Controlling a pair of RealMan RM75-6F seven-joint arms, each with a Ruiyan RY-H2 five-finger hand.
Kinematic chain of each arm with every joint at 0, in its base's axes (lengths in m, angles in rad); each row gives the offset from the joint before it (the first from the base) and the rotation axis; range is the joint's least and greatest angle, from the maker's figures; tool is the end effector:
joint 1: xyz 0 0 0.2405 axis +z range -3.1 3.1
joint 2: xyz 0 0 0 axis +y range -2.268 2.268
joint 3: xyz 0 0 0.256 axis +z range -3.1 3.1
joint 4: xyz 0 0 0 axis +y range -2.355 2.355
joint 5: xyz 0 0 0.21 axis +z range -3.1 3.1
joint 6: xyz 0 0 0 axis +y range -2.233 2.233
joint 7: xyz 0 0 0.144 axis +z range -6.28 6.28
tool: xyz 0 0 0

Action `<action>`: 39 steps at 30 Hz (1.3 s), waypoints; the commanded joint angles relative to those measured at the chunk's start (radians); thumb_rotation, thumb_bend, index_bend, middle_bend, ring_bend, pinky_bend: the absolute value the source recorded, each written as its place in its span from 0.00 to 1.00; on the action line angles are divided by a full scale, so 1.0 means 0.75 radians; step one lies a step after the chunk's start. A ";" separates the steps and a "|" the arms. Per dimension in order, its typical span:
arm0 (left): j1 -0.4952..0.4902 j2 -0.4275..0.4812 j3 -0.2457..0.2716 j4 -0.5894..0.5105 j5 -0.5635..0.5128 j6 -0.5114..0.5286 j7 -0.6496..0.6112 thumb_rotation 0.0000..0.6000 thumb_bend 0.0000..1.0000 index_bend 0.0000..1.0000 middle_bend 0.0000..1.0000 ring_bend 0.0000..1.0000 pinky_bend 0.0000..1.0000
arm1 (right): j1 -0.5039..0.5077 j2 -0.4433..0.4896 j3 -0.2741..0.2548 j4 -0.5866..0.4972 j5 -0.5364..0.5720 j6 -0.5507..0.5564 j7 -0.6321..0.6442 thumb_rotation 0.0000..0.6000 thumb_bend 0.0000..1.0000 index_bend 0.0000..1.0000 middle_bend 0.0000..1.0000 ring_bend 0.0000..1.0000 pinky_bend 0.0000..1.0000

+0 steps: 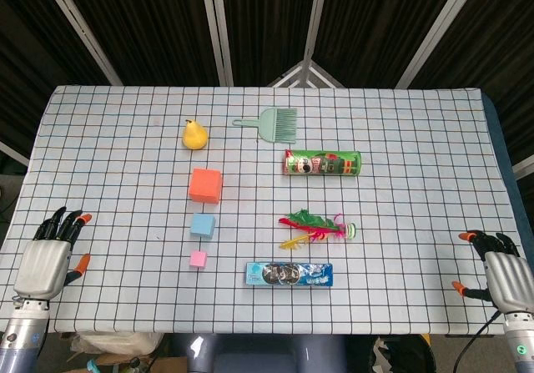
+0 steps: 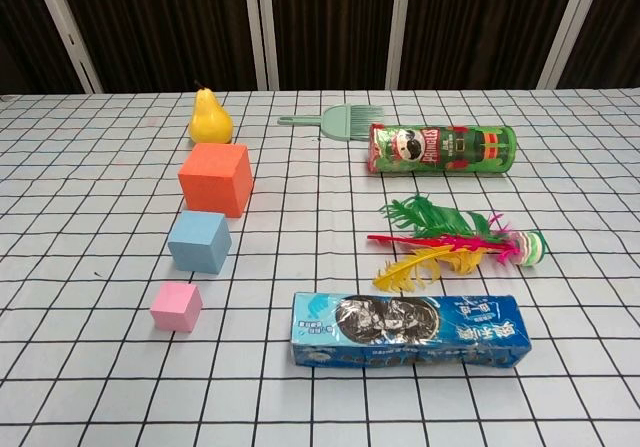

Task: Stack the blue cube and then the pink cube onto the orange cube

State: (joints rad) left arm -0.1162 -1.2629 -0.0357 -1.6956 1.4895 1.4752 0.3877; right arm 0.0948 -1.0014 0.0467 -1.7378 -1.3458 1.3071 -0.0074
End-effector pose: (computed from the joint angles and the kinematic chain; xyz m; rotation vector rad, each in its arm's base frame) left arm -0.2751 0.1839 0.1052 -1.4810 -0.7835 -0.7908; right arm -0.3221 -0.1783 0.1685 1.3537 -1.1008 0.7366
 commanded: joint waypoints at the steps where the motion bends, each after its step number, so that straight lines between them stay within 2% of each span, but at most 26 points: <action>1: 0.002 -0.002 -0.001 -0.001 0.004 0.008 0.006 1.00 0.37 0.17 0.13 0.06 0.17 | 0.000 0.001 0.000 0.000 -0.002 0.001 -0.001 1.00 0.17 0.25 0.20 0.19 0.10; 13: 0.020 0.009 0.032 -0.023 0.078 0.049 -0.005 1.00 0.37 0.17 0.13 0.06 0.17 | -0.013 0.016 -0.006 -0.020 -0.025 0.030 0.000 1.00 0.17 0.25 0.20 0.19 0.10; 26: 0.015 -0.023 -0.014 0.004 0.007 0.046 -0.016 1.00 0.36 0.17 0.13 0.06 0.17 | -0.007 0.014 -0.010 -0.013 -0.019 0.011 -0.001 1.00 0.17 0.25 0.20 0.19 0.10; 30: 0.007 -0.043 -0.019 0.004 0.016 0.045 -0.019 1.00 0.33 0.16 0.19 0.10 0.18 | -0.007 0.018 -0.009 -0.008 -0.010 0.004 0.012 1.00 0.17 0.25 0.20 0.19 0.10; 32: -0.002 -0.049 -0.017 -0.019 0.029 0.038 -0.017 1.00 0.32 0.16 0.25 0.15 0.23 | -0.010 0.019 -0.006 -0.005 -0.006 0.008 0.022 1.00 0.17 0.25 0.20 0.19 0.10; 34: -0.016 -0.056 -0.026 -0.045 0.039 0.032 0.002 1.00 0.31 0.16 0.34 0.24 0.36 | -0.011 0.020 -0.004 -0.001 -0.003 0.008 0.029 1.00 0.17 0.25 0.20 0.19 0.10; 36: -0.038 -0.065 -0.043 -0.084 0.047 0.023 0.047 1.00 0.31 0.16 0.47 0.36 0.52 | -0.011 0.023 -0.005 -0.001 -0.008 0.007 0.042 1.00 0.17 0.25 0.20 0.19 0.10; 37: -0.049 -0.073 -0.055 -0.101 0.053 0.023 0.072 1.00 0.31 0.17 0.57 0.46 0.62 | -0.011 0.024 -0.005 -0.001 -0.011 0.008 0.048 1.00 0.17 0.25 0.20 0.19 0.10; 39: -0.076 -0.115 -0.087 -0.112 0.088 0.042 0.124 1.00 0.30 0.19 0.69 0.57 0.73 | -0.012 0.026 -0.005 0.002 -0.018 0.011 0.057 1.00 0.17 0.25 0.20 0.19 0.10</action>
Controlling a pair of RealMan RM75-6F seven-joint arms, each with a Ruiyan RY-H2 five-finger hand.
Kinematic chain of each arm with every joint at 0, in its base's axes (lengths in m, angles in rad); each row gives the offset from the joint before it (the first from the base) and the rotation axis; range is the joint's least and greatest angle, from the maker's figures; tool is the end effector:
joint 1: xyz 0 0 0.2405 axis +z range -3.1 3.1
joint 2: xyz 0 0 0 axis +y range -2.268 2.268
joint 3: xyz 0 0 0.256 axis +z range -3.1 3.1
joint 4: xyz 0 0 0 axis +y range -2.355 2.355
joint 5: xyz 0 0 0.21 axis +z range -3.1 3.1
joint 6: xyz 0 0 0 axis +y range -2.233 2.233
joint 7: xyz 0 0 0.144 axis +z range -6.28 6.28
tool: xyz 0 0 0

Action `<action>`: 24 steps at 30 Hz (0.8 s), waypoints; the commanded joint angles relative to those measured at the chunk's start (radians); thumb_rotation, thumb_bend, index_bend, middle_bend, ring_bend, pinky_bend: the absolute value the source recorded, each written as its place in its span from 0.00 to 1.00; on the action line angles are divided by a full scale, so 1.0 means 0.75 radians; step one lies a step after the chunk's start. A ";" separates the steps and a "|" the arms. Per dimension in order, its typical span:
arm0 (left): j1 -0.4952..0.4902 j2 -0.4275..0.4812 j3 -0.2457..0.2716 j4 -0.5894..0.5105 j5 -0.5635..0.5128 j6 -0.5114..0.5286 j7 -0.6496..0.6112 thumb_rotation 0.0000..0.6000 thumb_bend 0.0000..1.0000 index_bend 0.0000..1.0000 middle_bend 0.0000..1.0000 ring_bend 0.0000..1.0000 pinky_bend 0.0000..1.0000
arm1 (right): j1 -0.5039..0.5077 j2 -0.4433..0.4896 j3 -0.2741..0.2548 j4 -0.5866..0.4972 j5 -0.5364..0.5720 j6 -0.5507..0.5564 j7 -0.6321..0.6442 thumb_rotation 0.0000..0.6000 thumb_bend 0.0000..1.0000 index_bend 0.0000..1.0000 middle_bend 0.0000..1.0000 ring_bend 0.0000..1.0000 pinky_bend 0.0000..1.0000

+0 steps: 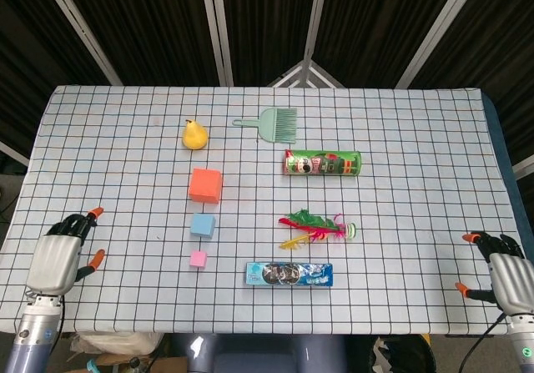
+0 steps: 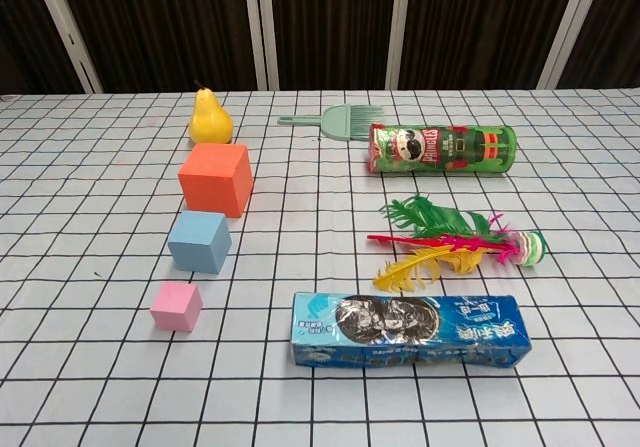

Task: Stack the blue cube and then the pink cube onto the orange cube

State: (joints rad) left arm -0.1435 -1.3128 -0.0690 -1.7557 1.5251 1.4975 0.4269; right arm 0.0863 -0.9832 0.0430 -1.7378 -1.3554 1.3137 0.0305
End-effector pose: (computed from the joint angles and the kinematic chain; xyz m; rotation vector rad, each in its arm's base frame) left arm -0.2422 0.1948 0.0964 -1.4635 -0.7649 -0.9185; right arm -0.3237 -0.1751 0.1745 1.3407 -1.1124 0.7503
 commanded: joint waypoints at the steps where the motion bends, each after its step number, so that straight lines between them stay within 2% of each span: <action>1: -0.051 -0.073 -0.054 -0.028 0.056 0.020 0.094 1.00 0.29 0.20 0.74 0.62 0.76 | -0.002 0.003 -0.001 0.003 -0.008 0.004 0.011 1.00 0.17 0.25 0.20 0.19 0.10; 4: -0.081 -0.140 -0.071 -0.043 0.021 -0.016 0.190 1.00 0.26 0.24 0.83 0.70 0.82 | -0.004 0.008 -0.003 0.007 -0.013 0.004 0.029 1.00 0.17 0.25 0.20 0.19 0.10; 7: -0.109 -0.185 -0.094 -0.088 -0.084 -0.079 0.305 1.00 0.25 0.26 0.86 0.73 0.84 | -0.004 0.009 -0.002 0.014 -0.014 0.002 0.043 1.00 0.17 0.25 0.20 0.19 0.10; 11: -0.163 -0.264 -0.146 -0.100 -0.245 -0.145 0.476 1.00 0.25 0.29 0.87 0.75 0.86 | -0.002 0.011 -0.003 0.021 -0.018 -0.003 0.054 1.00 0.17 0.25 0.20 0.19 0.10; 16: -0.240 -0.362 -0.204 -0.106 -0.418 -0.202 0.604 1.00 0.25 0.32 0.87 0.75 0.86 | 0.001 0.010 -0.005 0.023 -0.019 -0.012 0.054 1.00 0.17 0.25 0.20 0.19 0.10; 24: -0.344 -0.467 -0.225 -0.085 -0.535 -0.219 0.763 1.00 0.25 0.32 0.87 0.75 0.86 | 0.004 0.010 -0.004 0.027 -0.011 -0.020 0.054 1.00 0.17 0.25 0.20 0.19 0.10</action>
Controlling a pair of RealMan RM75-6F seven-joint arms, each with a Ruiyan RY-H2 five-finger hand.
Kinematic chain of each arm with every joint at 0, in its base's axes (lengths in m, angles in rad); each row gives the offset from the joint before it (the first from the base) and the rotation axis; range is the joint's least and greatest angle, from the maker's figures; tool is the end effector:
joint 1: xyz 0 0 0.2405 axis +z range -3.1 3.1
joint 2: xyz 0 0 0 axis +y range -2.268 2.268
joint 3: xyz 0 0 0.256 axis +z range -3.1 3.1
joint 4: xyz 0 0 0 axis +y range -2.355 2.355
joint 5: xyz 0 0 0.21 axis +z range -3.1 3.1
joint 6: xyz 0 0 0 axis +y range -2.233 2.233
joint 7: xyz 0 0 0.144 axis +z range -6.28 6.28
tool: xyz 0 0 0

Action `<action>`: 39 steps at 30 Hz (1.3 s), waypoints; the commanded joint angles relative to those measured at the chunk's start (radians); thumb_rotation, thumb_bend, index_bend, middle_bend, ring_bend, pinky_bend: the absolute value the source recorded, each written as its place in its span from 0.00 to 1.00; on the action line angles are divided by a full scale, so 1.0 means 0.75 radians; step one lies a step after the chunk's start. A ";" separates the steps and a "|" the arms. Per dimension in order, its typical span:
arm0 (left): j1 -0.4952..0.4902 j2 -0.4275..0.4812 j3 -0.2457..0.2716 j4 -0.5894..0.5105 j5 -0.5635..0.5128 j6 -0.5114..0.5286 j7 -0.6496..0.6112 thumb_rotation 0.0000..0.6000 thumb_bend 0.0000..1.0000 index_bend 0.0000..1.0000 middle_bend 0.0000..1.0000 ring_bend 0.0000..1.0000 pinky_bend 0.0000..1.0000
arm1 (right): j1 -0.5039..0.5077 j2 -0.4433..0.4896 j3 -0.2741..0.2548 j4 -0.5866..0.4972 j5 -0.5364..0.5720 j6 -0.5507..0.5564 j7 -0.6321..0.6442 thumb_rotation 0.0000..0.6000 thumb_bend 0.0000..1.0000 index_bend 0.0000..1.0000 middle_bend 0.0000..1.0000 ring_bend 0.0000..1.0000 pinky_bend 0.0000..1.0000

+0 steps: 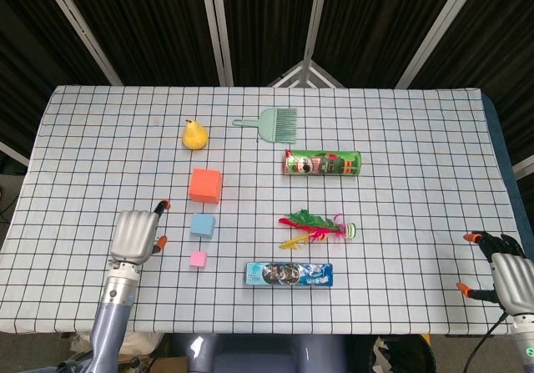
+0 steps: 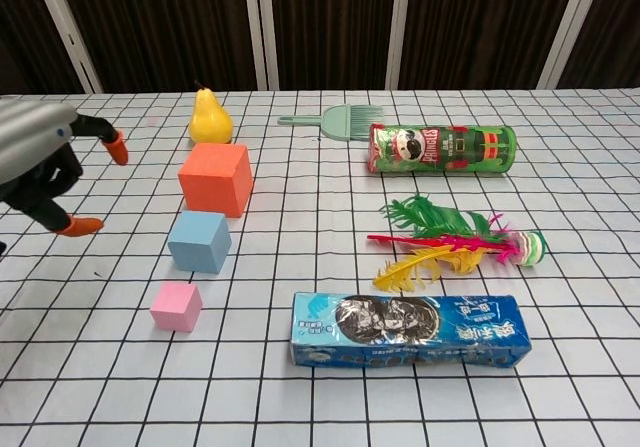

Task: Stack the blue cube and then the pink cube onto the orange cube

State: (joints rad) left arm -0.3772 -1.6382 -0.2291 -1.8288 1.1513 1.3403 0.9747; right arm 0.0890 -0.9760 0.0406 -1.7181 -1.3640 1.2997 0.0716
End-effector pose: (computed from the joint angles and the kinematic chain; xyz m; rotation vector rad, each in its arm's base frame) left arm -0.1510 0.2549 0.0104 -1.5761 -0.7965 -0.7669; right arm -0.3278 -0.1756 0.1769 1.3424 -1.1288 0.7558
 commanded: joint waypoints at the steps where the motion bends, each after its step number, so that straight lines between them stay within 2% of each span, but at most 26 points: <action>1: -0.043 -0.045 -0.014 0.021 -0.050 -0.010 0.042 1.00 0.25 0.32 0.87 0.75 0.86 | 0.001 0.001 -0.001 0.000 0.000 -0.003 0.000 1.00 0.17 0.25 0.20 0.19 0.10; 12: -0.132 -0.117 -0.032 0.098 -0.177 0.002 0.111 1.00 0.25 0.30 0.87 0.75 0.86 | 0.001 0.005 0.000 0.000 0.002 -0.006 0.008 1.00 0.17 0.25 0.20 0.19 0.10; 39: -0.266 -0.208 -0.007 0.228 -0.331 -0.026 0.062 1.00 0.25 0.30 0.87 0.75 0.86 | 0.000 0.013 0.003 0.010 0.016 -0.014 0.032 1.00 0.17 0.25 0.20 0.19 0.10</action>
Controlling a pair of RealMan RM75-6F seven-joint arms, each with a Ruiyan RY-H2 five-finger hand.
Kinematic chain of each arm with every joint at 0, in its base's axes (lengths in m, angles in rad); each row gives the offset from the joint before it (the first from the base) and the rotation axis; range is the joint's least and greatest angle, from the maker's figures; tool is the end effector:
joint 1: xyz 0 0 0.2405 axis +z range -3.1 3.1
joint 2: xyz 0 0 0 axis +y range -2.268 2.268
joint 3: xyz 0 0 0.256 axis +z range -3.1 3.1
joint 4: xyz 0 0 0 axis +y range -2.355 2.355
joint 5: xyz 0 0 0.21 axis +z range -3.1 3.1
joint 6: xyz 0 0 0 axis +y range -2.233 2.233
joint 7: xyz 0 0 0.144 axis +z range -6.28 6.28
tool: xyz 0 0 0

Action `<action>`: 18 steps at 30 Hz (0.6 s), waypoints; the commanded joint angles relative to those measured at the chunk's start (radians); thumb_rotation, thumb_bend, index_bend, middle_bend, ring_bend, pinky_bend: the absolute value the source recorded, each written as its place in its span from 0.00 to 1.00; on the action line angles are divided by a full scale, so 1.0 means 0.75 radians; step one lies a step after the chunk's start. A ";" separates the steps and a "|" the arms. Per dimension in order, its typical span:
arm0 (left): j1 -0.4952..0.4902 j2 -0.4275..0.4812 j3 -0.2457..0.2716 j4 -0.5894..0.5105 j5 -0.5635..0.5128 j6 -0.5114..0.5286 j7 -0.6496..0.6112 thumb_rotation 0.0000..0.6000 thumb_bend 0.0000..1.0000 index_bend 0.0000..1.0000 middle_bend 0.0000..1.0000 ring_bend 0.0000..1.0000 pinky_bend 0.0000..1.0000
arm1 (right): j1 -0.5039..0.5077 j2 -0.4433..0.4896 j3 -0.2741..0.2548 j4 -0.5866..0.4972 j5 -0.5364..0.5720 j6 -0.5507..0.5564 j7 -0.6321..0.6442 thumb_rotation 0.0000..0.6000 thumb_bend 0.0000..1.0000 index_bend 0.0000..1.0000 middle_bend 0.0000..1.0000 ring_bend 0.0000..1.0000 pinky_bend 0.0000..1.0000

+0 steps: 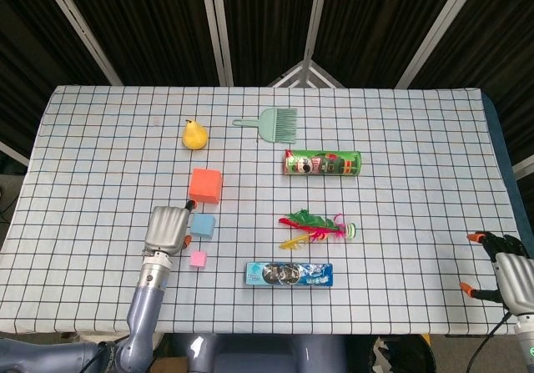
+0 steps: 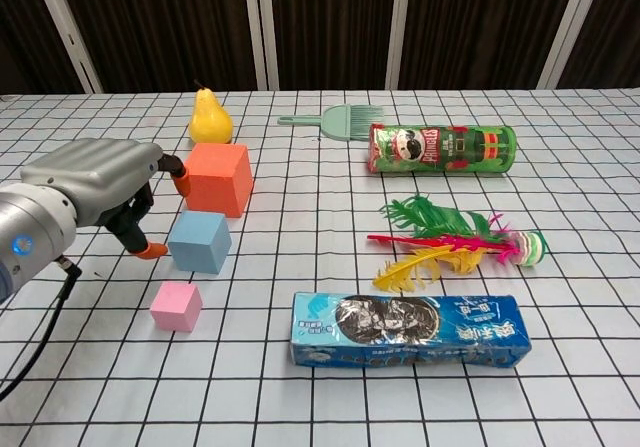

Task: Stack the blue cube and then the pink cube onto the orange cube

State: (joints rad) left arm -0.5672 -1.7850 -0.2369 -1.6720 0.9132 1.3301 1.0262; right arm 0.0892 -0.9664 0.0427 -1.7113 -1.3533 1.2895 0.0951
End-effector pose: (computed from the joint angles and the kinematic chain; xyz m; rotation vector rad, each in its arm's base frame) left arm -0.1320 0.2817 -0.0405 -1.6419 -0.8527 -0.6658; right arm -0.3314 -0.1759 0.1807 1.3271 -1.1434 0.7526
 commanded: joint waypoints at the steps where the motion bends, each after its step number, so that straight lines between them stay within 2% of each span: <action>1: -0.018 -0.017 0.003 0.028 -0.018 -0.016 -0.010 1.00 0.25 0.30 0.87 0.75 0.86 | 0.000 0.000 0.001 0.001 0.003 -0.001 0.000 1.00 0.17 0.25 0.20 0.19 0.10; 18: -0.085 -0.067 -0.004 0.062 -0.087 -0.020 -0.035 1.00 0.25 0.35 0.87 0.75 0.87 | -0.008 0.008 0.003 -0.001 -0.001 0.014 0.012 1.00 0.17 0.25 0.20 0.19 0.10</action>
State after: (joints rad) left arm -0.6301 -1.8340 -0.2405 -1.6255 0.8493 1.3146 0.9993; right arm 0.0836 -0.9604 0.0452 -1.7119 -1.3543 1.2998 0.1037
